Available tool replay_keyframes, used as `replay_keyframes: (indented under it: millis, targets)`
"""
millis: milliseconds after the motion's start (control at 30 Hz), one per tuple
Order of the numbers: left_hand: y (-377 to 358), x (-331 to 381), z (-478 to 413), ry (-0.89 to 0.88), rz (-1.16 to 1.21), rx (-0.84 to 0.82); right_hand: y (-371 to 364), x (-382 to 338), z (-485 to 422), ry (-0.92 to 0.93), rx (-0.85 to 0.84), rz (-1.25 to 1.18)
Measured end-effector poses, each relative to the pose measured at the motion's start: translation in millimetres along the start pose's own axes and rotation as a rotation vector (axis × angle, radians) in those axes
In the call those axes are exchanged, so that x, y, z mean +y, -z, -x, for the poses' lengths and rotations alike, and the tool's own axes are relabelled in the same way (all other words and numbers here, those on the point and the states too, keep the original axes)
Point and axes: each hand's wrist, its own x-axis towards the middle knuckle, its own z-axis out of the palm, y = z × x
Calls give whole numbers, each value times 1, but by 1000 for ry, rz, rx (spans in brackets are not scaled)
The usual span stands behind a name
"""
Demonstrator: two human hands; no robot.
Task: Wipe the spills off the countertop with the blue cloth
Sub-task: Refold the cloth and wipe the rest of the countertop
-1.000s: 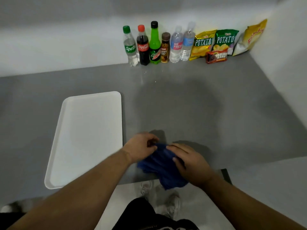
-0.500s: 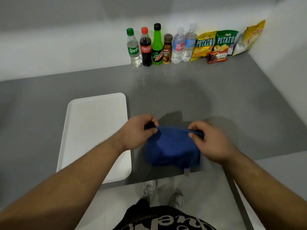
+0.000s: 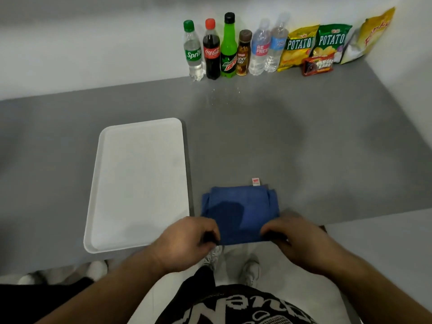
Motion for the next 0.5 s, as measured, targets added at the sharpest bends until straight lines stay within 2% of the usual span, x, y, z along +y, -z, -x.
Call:
replay_keyframes:
  millis: [100, 200, 334, 400, 500]
  targets:
    - [3, -2, -3, 30, 157, -30, 14, 7, -6, -19, -56, -69]
    - [15, 0, -17, 56, 240, 73, 29, 15, -24, 2, 22, -120]
    - [19, -2, -46, 137, 71, 273, 23, 18, -65, -6, 186, -122]
    - [16, -4, -56, 171, -70, 295, 16, 15, -78, 10, 223, 52]
    - [13, -9, -59, 168, -176, 293, 3, 12, -80, 261, 289, 218]
